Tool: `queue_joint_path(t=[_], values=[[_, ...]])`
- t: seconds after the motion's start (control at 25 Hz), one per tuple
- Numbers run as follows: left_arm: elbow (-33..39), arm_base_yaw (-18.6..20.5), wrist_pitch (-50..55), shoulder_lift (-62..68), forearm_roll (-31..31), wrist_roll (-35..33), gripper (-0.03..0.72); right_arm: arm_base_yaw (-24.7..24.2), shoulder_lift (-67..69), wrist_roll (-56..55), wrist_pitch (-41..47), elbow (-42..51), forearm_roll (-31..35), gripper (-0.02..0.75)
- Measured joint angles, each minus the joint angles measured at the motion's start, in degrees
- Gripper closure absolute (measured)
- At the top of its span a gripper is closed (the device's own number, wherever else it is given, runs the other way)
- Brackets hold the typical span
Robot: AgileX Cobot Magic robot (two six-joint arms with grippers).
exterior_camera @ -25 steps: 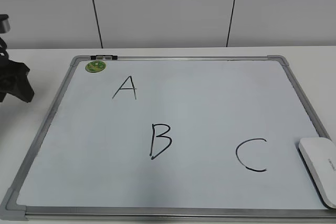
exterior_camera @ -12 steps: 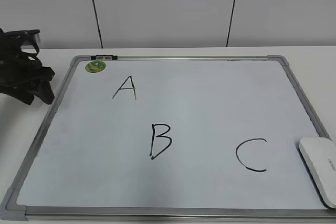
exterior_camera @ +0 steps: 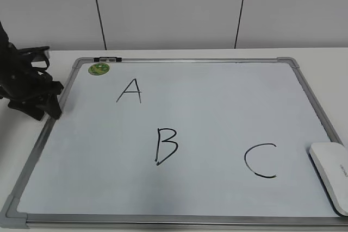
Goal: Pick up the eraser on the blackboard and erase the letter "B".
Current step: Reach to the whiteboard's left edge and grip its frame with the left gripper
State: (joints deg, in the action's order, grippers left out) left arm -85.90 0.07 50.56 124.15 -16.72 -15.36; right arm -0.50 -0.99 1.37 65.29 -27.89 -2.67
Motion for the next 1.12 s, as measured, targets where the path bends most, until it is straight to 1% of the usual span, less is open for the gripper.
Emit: queue_joint_path(t=[0.12,0.44,0.72,1.0,1.12], values=[[0.00,0.25,-0.10,0.34,-0.24,-0.09,0.335,0.00,0.00,0.00,0.00,0.00,0.00,0.151],[-0.47,0.72,-0.10,0.71,-1.27,-0.22,0.418,0.00,0.00,0.00,0.00,0.00,0.00,0.152],[-0.47,0.72,0.13,0.70,-1.34,-0.22,0.425,0.00,0.00,0.00,0.00,0.00,0.00,0.151],[-0.80,0.75,2.67,1.28,-3.17,-0.22,0.427,0.00,0.00,0.00,0.00,0.00,0.00,0.151],[-0.93,0.99,3.16,1.52,-3.87,-0.22,0.462,0.00,0.00,0.00,0.00,0.00,0.00,0.151]])
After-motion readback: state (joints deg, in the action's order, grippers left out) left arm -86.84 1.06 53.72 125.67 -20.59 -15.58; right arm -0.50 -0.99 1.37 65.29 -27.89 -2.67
